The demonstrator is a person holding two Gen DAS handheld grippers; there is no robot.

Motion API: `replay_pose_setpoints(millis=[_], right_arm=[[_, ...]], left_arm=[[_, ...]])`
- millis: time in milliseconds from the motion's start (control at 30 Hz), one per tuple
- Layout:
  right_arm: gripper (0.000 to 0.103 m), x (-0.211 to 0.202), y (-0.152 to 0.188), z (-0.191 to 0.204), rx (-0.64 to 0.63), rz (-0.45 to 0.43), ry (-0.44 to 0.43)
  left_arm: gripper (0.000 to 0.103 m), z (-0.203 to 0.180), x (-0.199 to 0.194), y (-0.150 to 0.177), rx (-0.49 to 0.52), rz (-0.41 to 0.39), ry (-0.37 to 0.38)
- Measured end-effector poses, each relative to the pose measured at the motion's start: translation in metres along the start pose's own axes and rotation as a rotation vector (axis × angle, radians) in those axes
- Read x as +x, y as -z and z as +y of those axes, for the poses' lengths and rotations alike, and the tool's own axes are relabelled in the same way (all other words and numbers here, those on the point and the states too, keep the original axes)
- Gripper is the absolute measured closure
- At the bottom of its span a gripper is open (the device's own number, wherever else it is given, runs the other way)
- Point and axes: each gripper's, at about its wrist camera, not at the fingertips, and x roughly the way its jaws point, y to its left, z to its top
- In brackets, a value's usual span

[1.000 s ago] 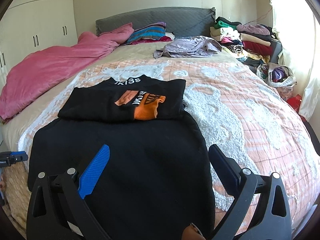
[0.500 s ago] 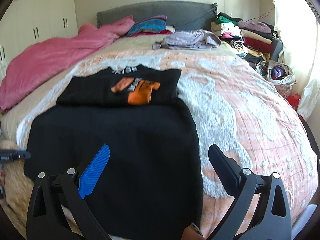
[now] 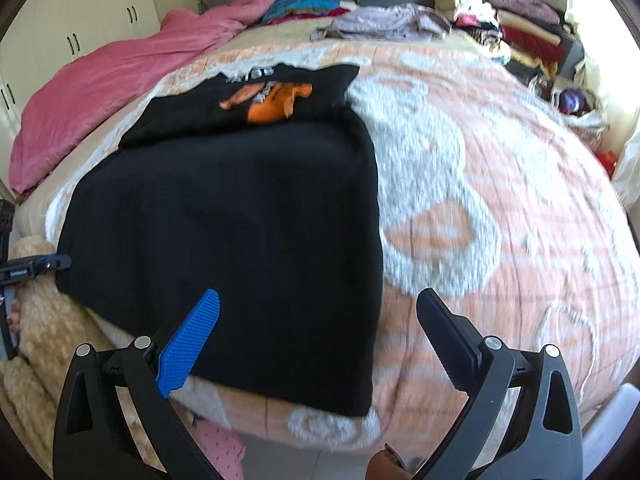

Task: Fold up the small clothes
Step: 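Grasp the hem with the right gripper beside the left gripper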

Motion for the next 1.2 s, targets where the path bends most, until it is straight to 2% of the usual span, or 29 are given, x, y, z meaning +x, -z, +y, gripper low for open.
replay_pose_setpoints(millis=[100,133,267,367,433,500,600,700,867,933,1033,1133,1200], right_arm=[[0.008,0.000,0.008,-0.005,0.018,0.035,-0.034],[0.019,0.000,0.010,-0.007,0.024,0.049,-0.046],[0.036,0.004,0.018,-0.014,0.049,0.091,-0.069],[0.057,0.006,0.024,-0.019,0.052,0.107,-0.066],[0.082,0.006,0.028,-0.020,0.052,0.115,-0.092],[0.093,0.005,0.028,-0.020,0.050,0.111,-0.119],[0.095,-0.003,0.024,-0.016,0.041,0.071,-0.154],[0.095,-0.018,0.014,-0.013,0.045,0.005,-0.214],[0.095,-0.034,-0.004,-0.012,0.054,-0.081,-0.255],[0.095,-0.040,-0.010,-0.015,0.067,-0.120,-0.270],[0.095,-0.044,-0.017,-0.018,0.073,-0.153,-0.267],[0.095,-0.048,-0.022,-0.019,0.077,-0.185,-0.265],[0.095,-0.053,-0.026,-0.020,0.081,-0.214,-0.268]], left_arm=[[0.078,0.002,0.000,0.000,-0.004,0.005,-0.001],[0.078,0.002,0.001,0.000,-0.004,0.005,-0.004],[0.078,-0.001,0.002,0.000,-0.007,0.005,-0.014],[0.078,0.000,0.002,-0.001,-0.014,0.007,-0.016],[0.078,0.002,0.001,-0.001,-0.018,0.008,-0.016],[0.077,0.003,0.001,0.000,-0.019,0.010,-0.016],[0.071,0.001,0.001,0.000,-0.006,0.011,-0.015],[0.071,0.000,0.002,0.001,-0.003,0.014,-0.019],[0.072,-0.004,-0.001,0.001,0.000,0.008,-0.016],[0.087,-0.004,-0.002,0.002,0.002,0.010,-0.017],[0.099,0.000,-0.008,0.002,-0.029,0.010,0.008],[0.099,0.002,-0.024,-0.003,-0.034,-0.033,0.037],[0.099,0.004,-0.038,-0.008,-0.047,-0.074,0.087]])
